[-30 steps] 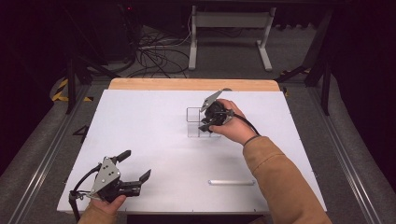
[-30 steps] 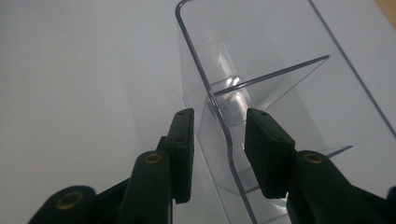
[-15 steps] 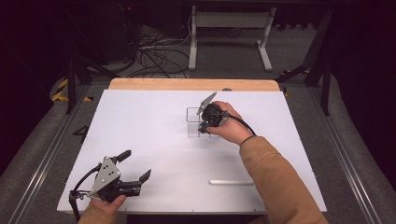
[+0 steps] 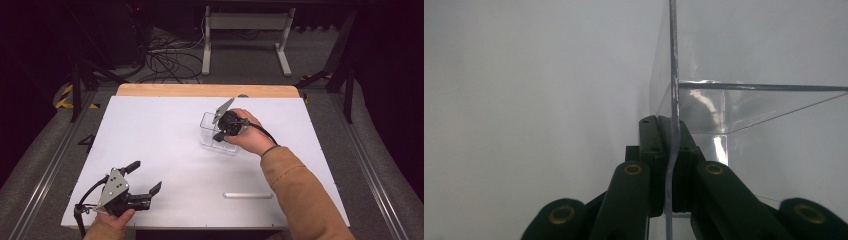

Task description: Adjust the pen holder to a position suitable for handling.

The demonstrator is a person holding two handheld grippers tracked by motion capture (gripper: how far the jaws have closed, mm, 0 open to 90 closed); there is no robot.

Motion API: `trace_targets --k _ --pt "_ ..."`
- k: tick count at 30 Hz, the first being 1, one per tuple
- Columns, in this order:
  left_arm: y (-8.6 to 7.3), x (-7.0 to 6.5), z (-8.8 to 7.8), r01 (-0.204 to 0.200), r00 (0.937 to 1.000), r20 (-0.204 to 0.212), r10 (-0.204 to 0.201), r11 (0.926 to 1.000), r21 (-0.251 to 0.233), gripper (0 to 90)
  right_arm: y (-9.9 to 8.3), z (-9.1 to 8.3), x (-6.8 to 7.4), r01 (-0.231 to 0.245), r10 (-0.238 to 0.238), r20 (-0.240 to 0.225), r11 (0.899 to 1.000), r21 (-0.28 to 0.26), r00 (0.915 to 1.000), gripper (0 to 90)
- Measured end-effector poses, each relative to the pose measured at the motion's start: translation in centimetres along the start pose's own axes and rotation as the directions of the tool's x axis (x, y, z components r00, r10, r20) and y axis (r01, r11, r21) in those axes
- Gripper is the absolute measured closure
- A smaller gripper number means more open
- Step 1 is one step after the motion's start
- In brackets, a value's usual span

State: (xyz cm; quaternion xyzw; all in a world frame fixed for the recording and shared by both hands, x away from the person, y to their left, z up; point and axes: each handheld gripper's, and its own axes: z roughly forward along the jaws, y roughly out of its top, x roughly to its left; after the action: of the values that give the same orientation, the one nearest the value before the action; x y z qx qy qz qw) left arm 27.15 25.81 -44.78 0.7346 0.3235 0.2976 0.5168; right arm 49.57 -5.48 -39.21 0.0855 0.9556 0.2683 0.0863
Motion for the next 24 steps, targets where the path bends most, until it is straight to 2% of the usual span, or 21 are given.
trace_targets --k 3,5,10,18,21,24 --pt "0.0 -0.1 0.0 0.002 1.0 -0.001 -0.002 1.0 0.001 10.3 0.4 -1.1 1.2 0.031 -0.032 -0.019 0.999 -0.027 0.9993 88.6" --pt "0.0 -0.1 0.1 -0.003 1.0 -0.003 0.003 1.0 0.003 10.4 0.6 -1.7 2.0 0.081 -0.081 -0.04 0.996 -0.024 0.9959 88.5" --pt "0.0 -0.1 0.1 0.0 1.0 -0.002 0.0 1.0 0.002 10.4 0.8 -2.1 4.3 0.138 -0.14 -0.078 0.99 -0.021 0.9871 88.4" --pt "0.0 -0.1 0.1 -0.005 1.0 -0.001 0.005 1.0 0.004 10.4 1.0 -1.0 6.6 0.179 -0.178 -0.123 0.984 -0.003 0.9763 88.5" --pt "0.0 -0.1 0.1 0.0 1.0 0.0 0.0 1.0 0.002 10.4 1.1 -0.4 6.9 0.193 -0.191 -0.14 0.981 0.0 0.9715 88.5" --pt "0.0 -0.1 0.0 -0.003 1.0 0.0 0.003 1.0 0.004 10.4 1.0 -0.1 7.0 0.189 -0.186 -0.141 0.982 0.007 0.9724 88.4"
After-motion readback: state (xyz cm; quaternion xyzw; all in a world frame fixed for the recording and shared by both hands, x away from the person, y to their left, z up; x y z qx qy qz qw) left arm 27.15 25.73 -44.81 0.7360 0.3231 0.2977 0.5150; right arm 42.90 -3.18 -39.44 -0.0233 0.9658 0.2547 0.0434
